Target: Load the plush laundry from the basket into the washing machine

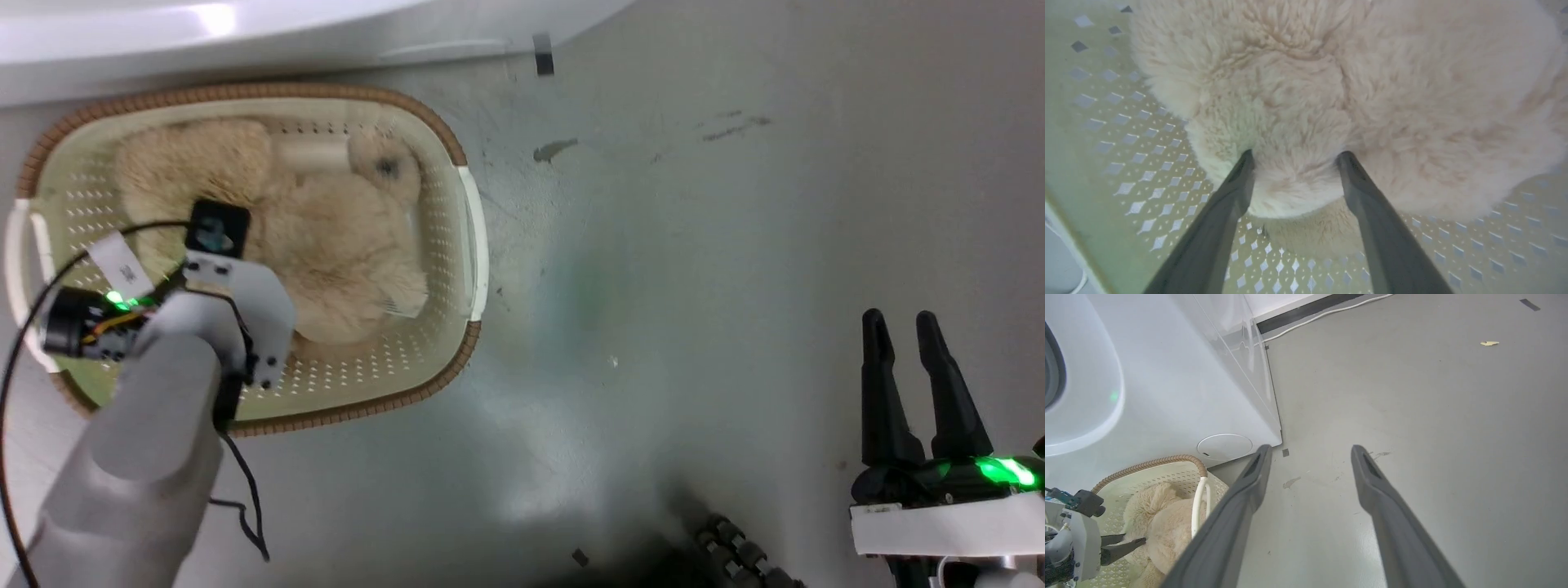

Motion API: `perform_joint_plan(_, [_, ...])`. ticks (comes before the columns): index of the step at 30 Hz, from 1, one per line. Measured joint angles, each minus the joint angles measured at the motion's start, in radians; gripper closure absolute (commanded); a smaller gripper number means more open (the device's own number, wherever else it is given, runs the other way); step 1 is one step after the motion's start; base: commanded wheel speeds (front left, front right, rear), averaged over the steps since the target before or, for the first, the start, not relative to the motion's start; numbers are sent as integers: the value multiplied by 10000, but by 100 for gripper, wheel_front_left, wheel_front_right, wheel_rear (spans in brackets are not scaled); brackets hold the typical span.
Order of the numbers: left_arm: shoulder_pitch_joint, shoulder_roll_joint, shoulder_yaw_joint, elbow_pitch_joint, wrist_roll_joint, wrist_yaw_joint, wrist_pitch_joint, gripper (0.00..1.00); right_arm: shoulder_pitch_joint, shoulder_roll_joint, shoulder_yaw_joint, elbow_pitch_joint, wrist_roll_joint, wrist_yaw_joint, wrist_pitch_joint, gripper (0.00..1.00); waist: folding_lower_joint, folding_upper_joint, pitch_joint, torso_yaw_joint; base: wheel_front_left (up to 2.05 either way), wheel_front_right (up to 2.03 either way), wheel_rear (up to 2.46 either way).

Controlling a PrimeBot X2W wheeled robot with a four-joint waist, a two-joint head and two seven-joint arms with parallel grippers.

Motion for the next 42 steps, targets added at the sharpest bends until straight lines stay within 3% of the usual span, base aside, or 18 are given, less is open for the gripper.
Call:
perform_joint_plan(10, [-926, 305, -251, 445, -545, 303, 192, 0, 127, 0, 75, -263, 447, 0, -242, 0, 0, 1, 1044, -202, 0, 0, 0])
perform_joint_plan(11, [-1005, 343, -290, 466, -577, 301, 159, 23, 127, 0, 94, -288, 499, 0, -253, 0, -1, 0, 1132, -216, 0, 0, 0])
perform_joint_plan(12, [-1066, 378, -322, 489, -633, 270, 100, 87, 127, 0, 117, -301, 545, 0, -267, 0, -1, 0, 1224, -229, 0, 0, 0])
perform_joint_plan(13, [-1151, 403, -368, 533, -671, 236, 100, 100, 126, 0, 140, -307, 591, 0, -301, 0, -1, 1, 1314, -242, 0, 0, 0])
perform_joint_plan(20, [-1529, 430, -587, 648, -999, 4, -274, 100, -141, 0, 334, -203, 859, 0, -426, 0, 0, 1, 1835, -308, 0, 0, 0])
perform_joint_plan(27, [-1469, 50, -663, 1026, -1323, -255, -966, 100, -693, 0, 391, 278, 859, 0, -428, 0, -1, 0, 1343, -45, 0, 0, 0])
perform_joint_plan(34, [-1369, -683, -690, 1375, -1724, -663, -2006, 100, -1220, 0, 125, 901, 771, 0, -428, 0, 0, 0, 706, 452, 0, 0, 0])
perform_joint_plan(42, [-730, -1505, -690, 1870, -2251, -1112, -3241, 100, -1304, 2, -311, 1544, 305, 0, -428, 0, 0, 0, -759, 1071, 0, 0, 0])
